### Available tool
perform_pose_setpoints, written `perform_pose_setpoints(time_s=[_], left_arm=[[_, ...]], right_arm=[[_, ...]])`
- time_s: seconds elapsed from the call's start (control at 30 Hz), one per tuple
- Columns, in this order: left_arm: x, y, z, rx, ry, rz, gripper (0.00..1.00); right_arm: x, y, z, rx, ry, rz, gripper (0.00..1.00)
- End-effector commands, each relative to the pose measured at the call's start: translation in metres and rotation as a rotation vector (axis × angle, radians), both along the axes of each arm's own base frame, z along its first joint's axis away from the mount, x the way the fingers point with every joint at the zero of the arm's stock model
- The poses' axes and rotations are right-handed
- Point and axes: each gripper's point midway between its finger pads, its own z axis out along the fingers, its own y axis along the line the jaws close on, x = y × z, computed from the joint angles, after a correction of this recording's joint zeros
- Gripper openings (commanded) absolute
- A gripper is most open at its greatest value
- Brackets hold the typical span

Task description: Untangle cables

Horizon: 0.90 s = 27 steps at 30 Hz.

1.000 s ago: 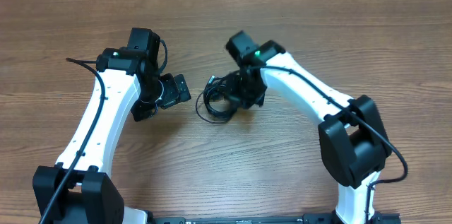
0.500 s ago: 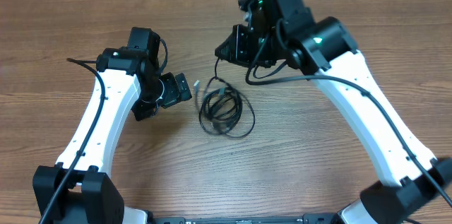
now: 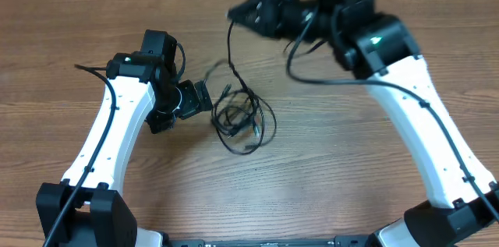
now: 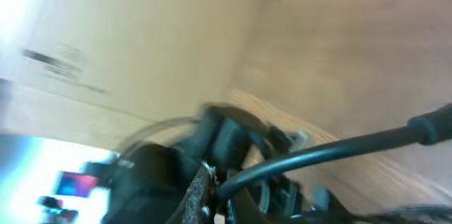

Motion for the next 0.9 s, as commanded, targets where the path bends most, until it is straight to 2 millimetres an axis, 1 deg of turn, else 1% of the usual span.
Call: perform_pose_setpoints(time_s=[0.0, 0.03, 0.07, 0.1, 0.13, 0.17, 0.2, 0.23, 0.27, 0.33, 0.43, 0.53, 0.63, 0.7, 0.77, 0.87], left_arm=[[0.005, -0.003, 0.003, -0.011, -0.009, 0.006, 0.99], [0.005, -0.003, 0.003, -0.012, -0.01, 0.006, 1.0], [0.006, -0.003, 0.003, -0.012, -0.013, 0.006, 1.0], [0.007, -0.003, 0.004, -0.012, -0.017, 0.005, 1.0], [0.007, -0.003, 0.004, -0.013, -0.019, 0.005, 0.99], [0.008, -0.004, 0.004, -0.014, -0.022, 0.005, 1.0], [0.009, -0.004, 0.004, -0.014, -0.027, 0.005, 0.99], [0.009, -0.004, 0.004, -0.014, -0.028, 0.005, 0.99], [0.009, -0.005, 0.004, -0.024, -0.029, 0.004, 0.99], [0.006, -0.01, 0.005, -0.051, -0.015, -0.005, 1.0], [0.005, -0.023, 0.01, -0.131, -0.025, -0.062, 1.0], [0.006, -0.042, 0.018, -0.248, -0.05, -0.133, 0.99], [0.009, -0.064, 0.029, -0.363, -0.114, -0.255, 1.0], [0.01, -0.074, 0.036, -0.415, -0.162, -0.341, 1.0], [0.012, -0.077, 0.038, -0.424, -0.186, -0.373, 1.0], [0.014, -0.077, 0.038, -0.422, -0.196, -0.375, 0.99]], right_arm=[[-0.023, -0.034, 0.072, 0.166, -0.053, 0.053, 0.04], [-0.02, -0.039, 0.073, 0.163, -0.057, 0.037, 0.04], [-0.015, -0.045, 0.068, 0.143, -0.061, 0.011, 0.04], [-0.01, -0.05, 0.059, 0.112, -0.049, -0.02, 0.04], [-0.003, -0.055, 0.043, 0.066, -0.012, -0.074, 0.04], [0.008, -0.066, 0.02, -0.008, 0.053, -0.174, 0.04], [0.019, -0.084, -0.014, -0.121, 0.147, -0.312, 0.04], [0.021, -0.092, -0.03, -0.179, 0.187, -0.369, 0.04], [0.02, -0.1, -0.053, -0.254, 0.25, -0.416, 0.04], [0.013, -0.099, -0.07, -0.292, 0.307, -0.405, 0.04], [0.006, -0.092, -0.084, -0.337, 0.32, -0.363, 0.04], [0.0, -0.084, -0.092, -0.378, 0.305, -0.314, 0.04], [-0.006, -0.077, -0.099, -0.395, 0.323, -0.289, 0.04], [-0.009, -0.071, -0.101, -0.401, 0.327, -0.273, 0.04], [-0.011, -0.065, -0.105, -0.409, 0.331, -0.258, 0.04], [-0.014, -0.057, -0.112, -0.427, 0.337, -0.234, 0.04]])
